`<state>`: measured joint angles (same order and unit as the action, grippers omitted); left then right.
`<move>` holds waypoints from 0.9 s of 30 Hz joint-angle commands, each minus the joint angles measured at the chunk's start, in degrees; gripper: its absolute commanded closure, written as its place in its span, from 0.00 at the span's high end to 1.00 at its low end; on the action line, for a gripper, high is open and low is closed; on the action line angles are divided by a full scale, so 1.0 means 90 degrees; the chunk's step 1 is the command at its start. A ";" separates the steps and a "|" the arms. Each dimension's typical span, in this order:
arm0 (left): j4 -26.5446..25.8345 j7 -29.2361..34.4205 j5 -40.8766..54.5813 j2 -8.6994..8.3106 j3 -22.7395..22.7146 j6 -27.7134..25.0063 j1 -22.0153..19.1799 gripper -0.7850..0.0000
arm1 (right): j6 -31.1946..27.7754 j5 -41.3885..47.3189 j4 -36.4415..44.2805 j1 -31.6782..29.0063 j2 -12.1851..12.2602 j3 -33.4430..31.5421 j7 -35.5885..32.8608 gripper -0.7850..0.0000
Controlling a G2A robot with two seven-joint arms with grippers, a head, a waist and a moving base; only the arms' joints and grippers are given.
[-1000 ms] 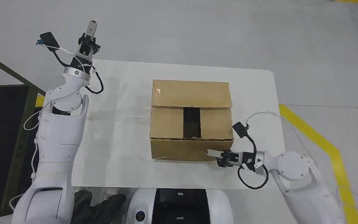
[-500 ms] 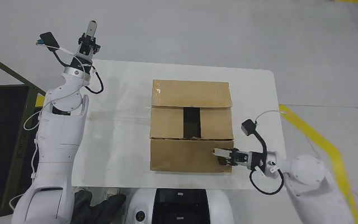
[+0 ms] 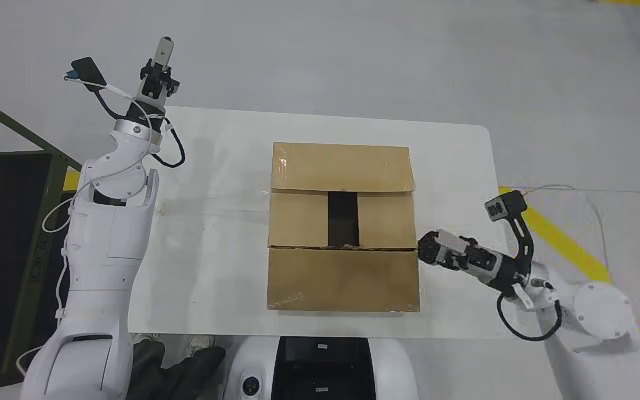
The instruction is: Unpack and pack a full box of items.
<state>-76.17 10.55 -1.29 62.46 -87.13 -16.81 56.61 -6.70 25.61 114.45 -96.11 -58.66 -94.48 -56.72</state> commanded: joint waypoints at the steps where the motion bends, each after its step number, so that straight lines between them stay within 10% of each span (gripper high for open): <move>1: 0.0000 0.0000 0.0000 0.0000 0.0000 0.0000 0.0000 1.00 | -0.0090 0.0175 -0.0109 -0.0002 0.0001 -0.0147 0.0073 1.00; 27: 0.0000 0.0000 0.0000 0.0000 0.0000 0.0000 0.0000 1.00 | 0.0042 0.1153 -0.1203 0.0499 0.0021 -0.0641 0.0143 1.00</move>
<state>-76.17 10.55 -1.29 62.46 -87.13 -16.81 56.61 -6.33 35.98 103.62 -91.61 -58.47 -100.25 -55.43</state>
